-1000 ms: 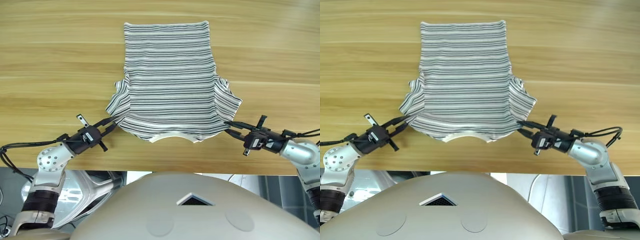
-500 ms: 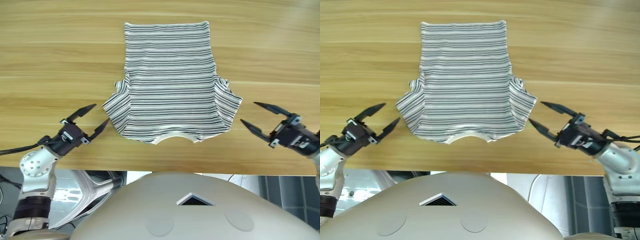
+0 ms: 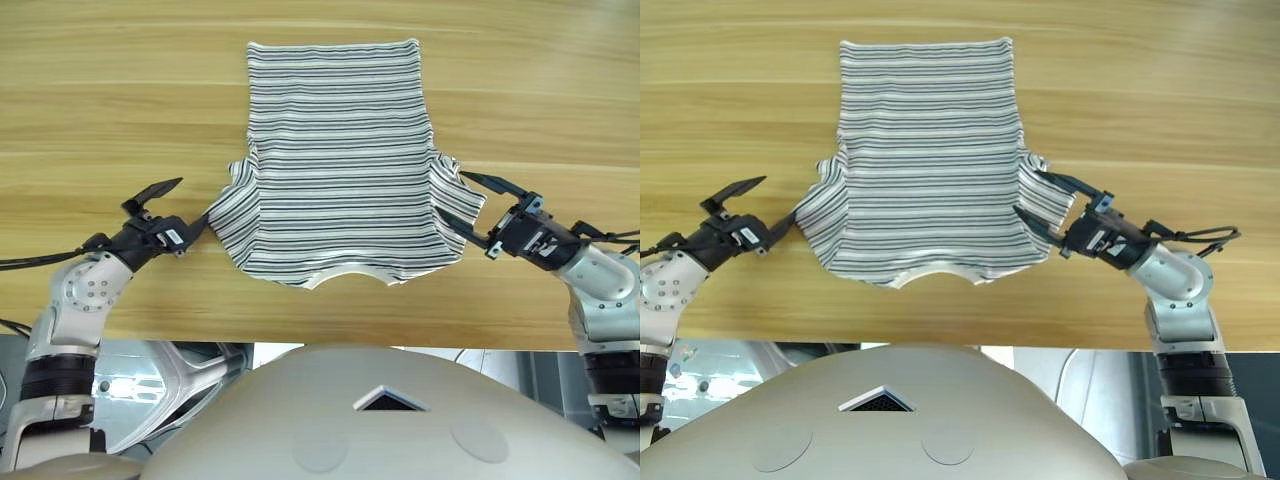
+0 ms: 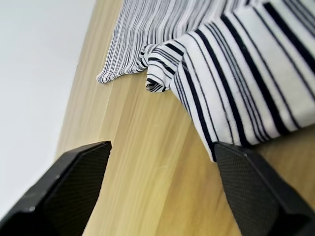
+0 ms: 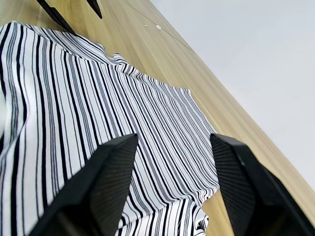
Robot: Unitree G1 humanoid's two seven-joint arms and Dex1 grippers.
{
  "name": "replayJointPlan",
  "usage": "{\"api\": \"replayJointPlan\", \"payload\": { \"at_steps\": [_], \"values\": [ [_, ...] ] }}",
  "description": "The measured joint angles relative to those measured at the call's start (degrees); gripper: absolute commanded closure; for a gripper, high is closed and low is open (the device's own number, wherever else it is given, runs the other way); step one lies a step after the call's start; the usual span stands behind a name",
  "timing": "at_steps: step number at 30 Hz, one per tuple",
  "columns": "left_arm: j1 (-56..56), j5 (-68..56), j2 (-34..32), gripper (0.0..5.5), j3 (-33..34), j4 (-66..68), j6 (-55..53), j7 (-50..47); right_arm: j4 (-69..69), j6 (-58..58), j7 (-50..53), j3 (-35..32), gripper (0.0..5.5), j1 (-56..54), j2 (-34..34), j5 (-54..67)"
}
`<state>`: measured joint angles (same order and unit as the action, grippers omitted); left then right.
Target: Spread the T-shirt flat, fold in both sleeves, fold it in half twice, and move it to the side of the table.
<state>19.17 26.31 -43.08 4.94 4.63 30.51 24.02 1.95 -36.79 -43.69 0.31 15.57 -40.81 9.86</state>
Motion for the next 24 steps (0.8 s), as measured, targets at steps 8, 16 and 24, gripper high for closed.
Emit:
{"api": "replayJointPlan", "payload": {
  "at_steps": [8, 16, 24],
  "values": [
    [5.06, 6.18, -0.74, 1.63, 0.94, -7.32, -5.46, -3.56, -1.87, -0.47, 1.24, -0.96, 2.8, 0.16, 0.67, -0.88],
    [11.38, 10.38, -3.86, 1.63, 3.2, -13.58, -7.96, -3.18, -3.36, -0.86, 1.3, -0.99, 2.8, 0.19, 1.22, -2.08],
    [5.0, 8.16, -6.38, 1.63, -2.26, -10.98, -5.07, 0.49, -4.41, -1.1, 1.65, -0.8, 2.8, 0.21, 2.2, -2.96]
  ]
}}
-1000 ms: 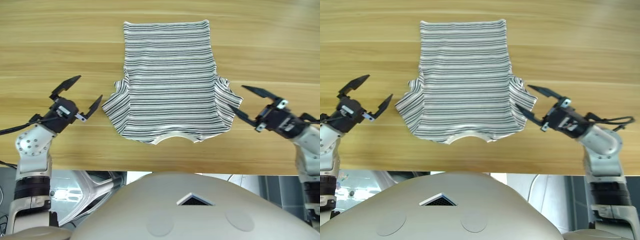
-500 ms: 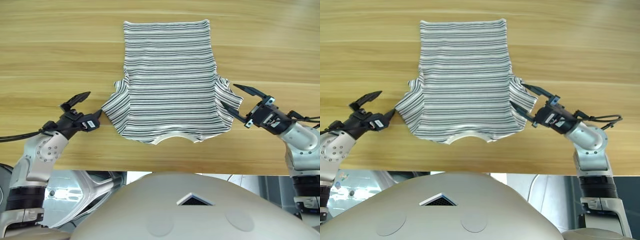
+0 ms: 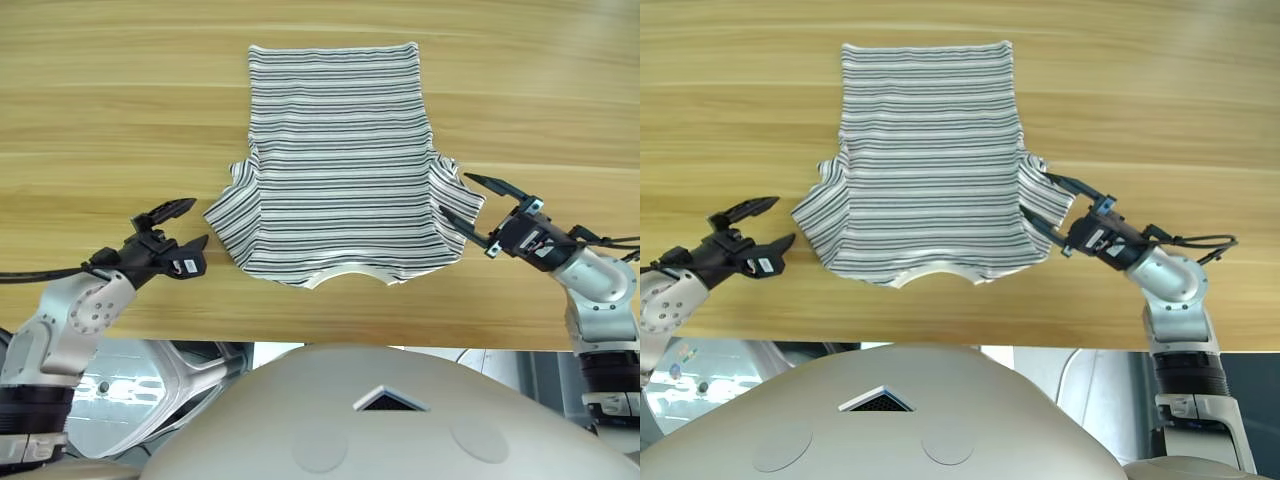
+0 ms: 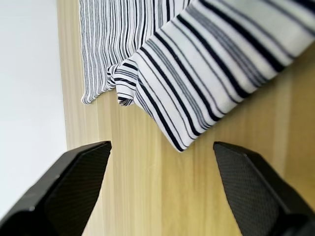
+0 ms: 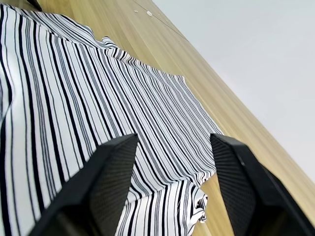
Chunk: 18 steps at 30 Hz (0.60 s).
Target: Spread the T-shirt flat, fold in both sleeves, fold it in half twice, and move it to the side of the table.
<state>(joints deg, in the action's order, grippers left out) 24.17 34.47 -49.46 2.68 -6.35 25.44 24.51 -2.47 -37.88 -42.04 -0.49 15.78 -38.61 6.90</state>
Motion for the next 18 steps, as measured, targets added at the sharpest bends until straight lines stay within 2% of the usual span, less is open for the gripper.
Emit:
{"api": "replayJointPlan", "payload": {
  "at_steps": [9, 18],
  "values": [
    [-7.4, 0.21, -0.22, 1.63, -4.55, 6.77, 0.72, -2.01, -1.09, -0.4, 0.88, 0.16, 2.8, 0.05, 1.15, -1.26],
    [-8.39, 0.05, -0.16, 3.23, -8.91, 7.72, 2.42, -3.71, -2.37, -1.01, 1.42, 0.15, 2.8, -0.3, 1.45, -1.38]
  ]
}}
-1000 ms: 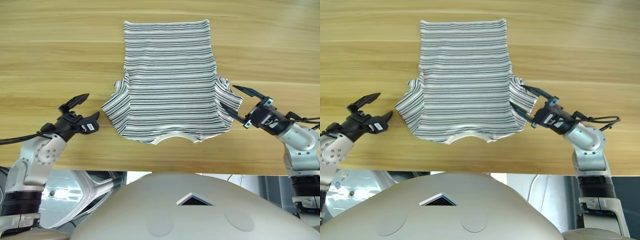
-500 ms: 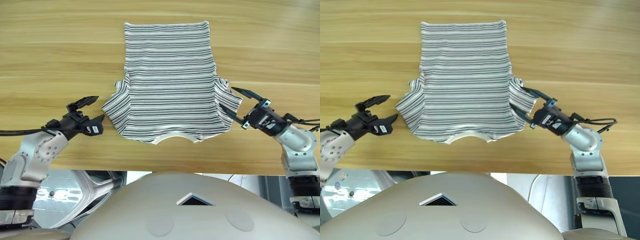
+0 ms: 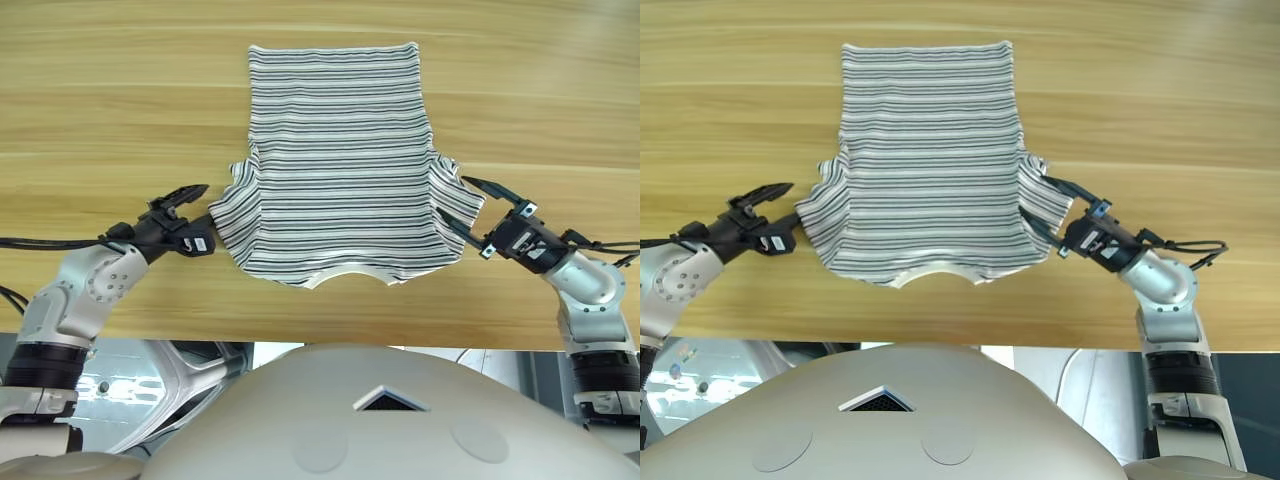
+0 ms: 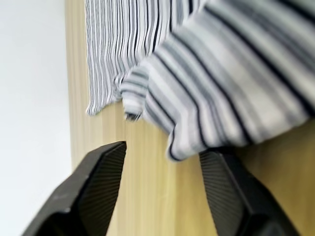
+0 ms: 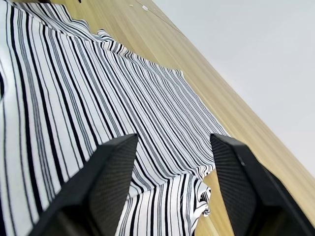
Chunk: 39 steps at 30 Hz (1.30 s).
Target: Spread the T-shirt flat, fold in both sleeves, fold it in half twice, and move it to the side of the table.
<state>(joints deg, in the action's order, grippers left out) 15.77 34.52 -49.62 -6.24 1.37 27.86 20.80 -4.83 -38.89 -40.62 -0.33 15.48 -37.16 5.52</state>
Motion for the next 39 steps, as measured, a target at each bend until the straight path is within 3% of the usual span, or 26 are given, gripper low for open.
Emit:
{"api": "replayJointPlan", "payload": {
  "at_steps": [7, 12, 24, 29, 39],
  "values": [
    [-0.16, -0.03, -0.02, 4.73, -1.79, 1.88, 0.77, -0.4, -0.71, 0.0, 0.08, 0.05, 2.8, -0.3, 0.11, 0.0],
    [-0.81, -0.01, -0.33, 5.49, -1.99, 2.1, 0.52, -0.37, -0.81, -0.02, 0.08, 0.05, 2.8, -0.2, 0.11, 0.02],
    [0.82, -0.53, -0.57, 5.5, -0.08, 0.23, -1.38, -2.87, -1.02, -0.11, 0.0, 0.45, 2.8, 0.08, 0.12, 0.06],
    [1.5, -7.0, 4.19, 5.5, -1.92, -7.15, 0.79, -1.83, -1.15, -0.1, -0.02, 0.97, 2.8, -0.2, 0.24, 0.02],
    [-1.71, -7.76, 7.55, 5.5, -4.37, -6.68, 2.24, -1.26, -2.18, -0.1, -0.01, 1.95, 2.8, -0.46, 0.59, -0.52]
  ]
}}
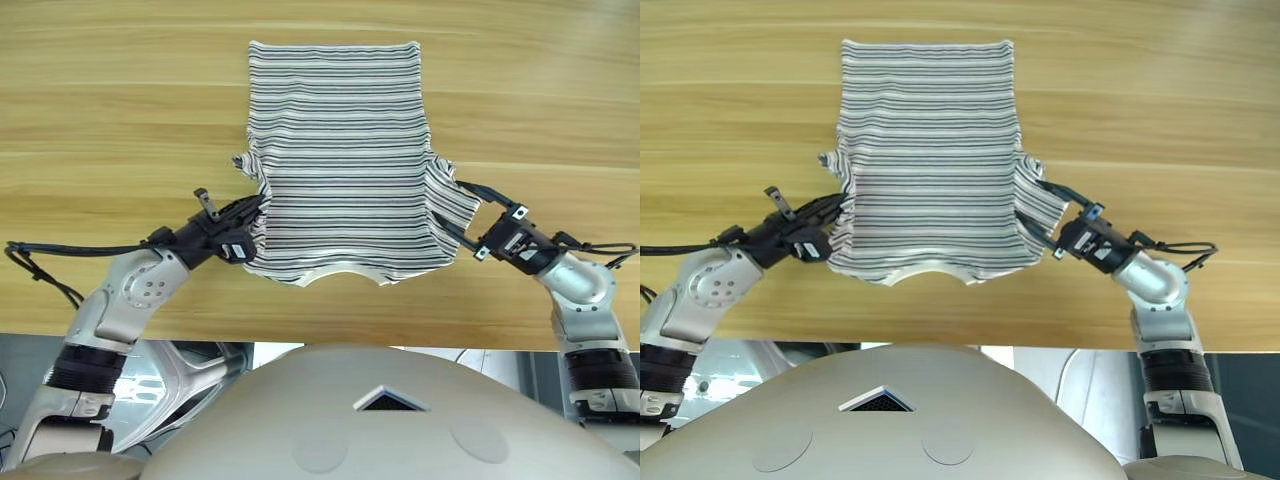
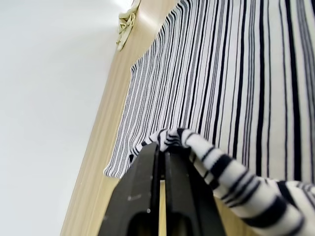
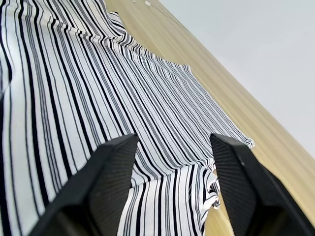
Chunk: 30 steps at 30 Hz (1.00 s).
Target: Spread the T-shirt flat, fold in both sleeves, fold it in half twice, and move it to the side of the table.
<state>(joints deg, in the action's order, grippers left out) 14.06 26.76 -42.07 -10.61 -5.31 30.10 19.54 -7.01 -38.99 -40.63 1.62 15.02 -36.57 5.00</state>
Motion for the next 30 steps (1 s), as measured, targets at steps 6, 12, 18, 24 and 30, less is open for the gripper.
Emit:
{"api": "replayJointPlan", "payload": {
  "at_steps": [6, 12, 18, 24, 30],
  "values": [
    [-2.11, 3.18, -0.21, 5.5, -4.05, 4.43, 0.07, 2.4, -0.01, -0.06, 0.04, 0.08, 2.8, -0.12, 0.01, -0.14],
    [-3.53, 3.26, -1.33, 4.7, -5.31, 7.16, 1.05, 3.09, 0.03, -0.08, 0.05, 0.09, 2.8, -0.14, 0.01, -0.14],
    [-3.06, 2.6, -1.37, 3.86, -5.78, 8.07, 1.16, 2.77, 0.03, -0.08, 0.07, 0.07, 2.8, -0.28, 0.0, -0.15],
    [-2.08, 2.14, -1.43, 3.48, -5.26, 8.01, 1.97, 1.09, -0.11, -0.08, 0.16, -0.05, 2.8, -0.79, -0.12, -0.78],
    [1.8, -10.34, 1.05, 3.48, -1.49, 2.67, 5.25, 0.29, -1.1, -1.01, 1.91, -3.52, 2.8, -1.83, -2.95, -3.95]
  ]
}}
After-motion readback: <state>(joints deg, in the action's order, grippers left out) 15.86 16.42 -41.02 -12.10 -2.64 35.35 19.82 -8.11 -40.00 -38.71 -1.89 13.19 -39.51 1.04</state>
